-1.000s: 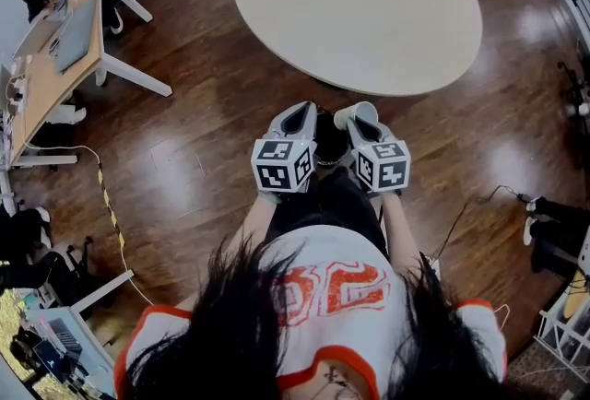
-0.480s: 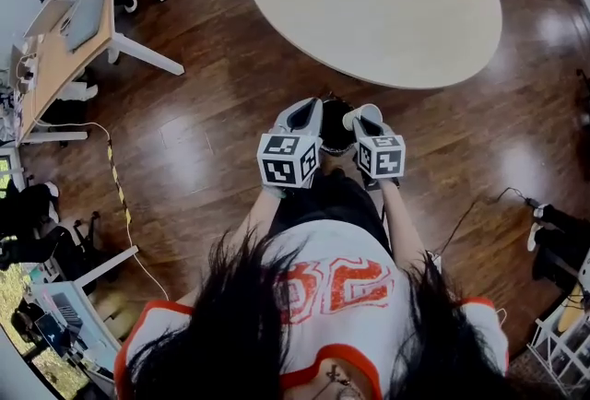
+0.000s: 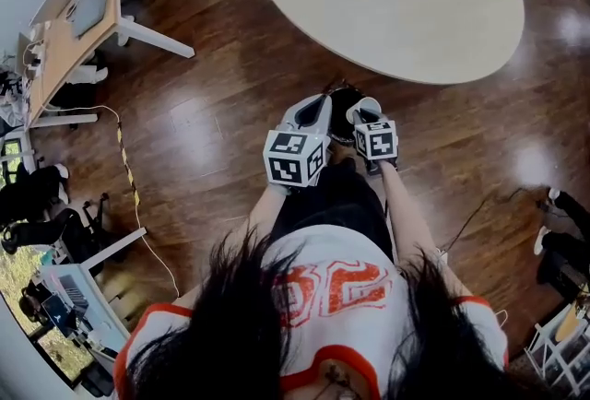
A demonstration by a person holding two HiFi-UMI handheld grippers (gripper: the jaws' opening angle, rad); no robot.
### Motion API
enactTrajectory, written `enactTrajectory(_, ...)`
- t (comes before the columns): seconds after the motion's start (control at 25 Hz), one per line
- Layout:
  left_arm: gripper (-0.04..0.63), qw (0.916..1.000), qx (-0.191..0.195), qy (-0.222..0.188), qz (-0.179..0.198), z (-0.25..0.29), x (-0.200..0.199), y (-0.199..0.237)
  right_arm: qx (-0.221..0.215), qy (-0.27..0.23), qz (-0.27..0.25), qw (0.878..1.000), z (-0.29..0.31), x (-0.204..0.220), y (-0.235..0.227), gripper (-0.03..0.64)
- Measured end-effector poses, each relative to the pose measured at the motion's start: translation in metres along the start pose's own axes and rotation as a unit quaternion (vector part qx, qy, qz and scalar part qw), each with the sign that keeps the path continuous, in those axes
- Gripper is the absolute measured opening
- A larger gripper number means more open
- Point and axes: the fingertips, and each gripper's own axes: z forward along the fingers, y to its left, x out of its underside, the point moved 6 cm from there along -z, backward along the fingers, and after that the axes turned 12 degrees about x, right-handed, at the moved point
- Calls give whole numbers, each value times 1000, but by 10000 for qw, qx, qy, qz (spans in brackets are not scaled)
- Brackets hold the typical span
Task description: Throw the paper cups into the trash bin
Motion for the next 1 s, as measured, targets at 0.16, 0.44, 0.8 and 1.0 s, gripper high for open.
enactTrajectory(0.16,0,9999,-16,90,-129,6,14,1,42,184,14,9998,18,15,-5,31)
enactTrajectory(0.44,0,9994,-187,85,-280,12,31,14,64,502,98,9987,45,32,-15,72)
enactTrajectory(0.8,0,9986,-393,2,-368,1,30,23,-19,334,412,9986,29,27,-14,61)
enactTrajectory(1.0,0,9989,-329,9,-320,-2,24,15,72,73,660,9978,1,18,-13,9)
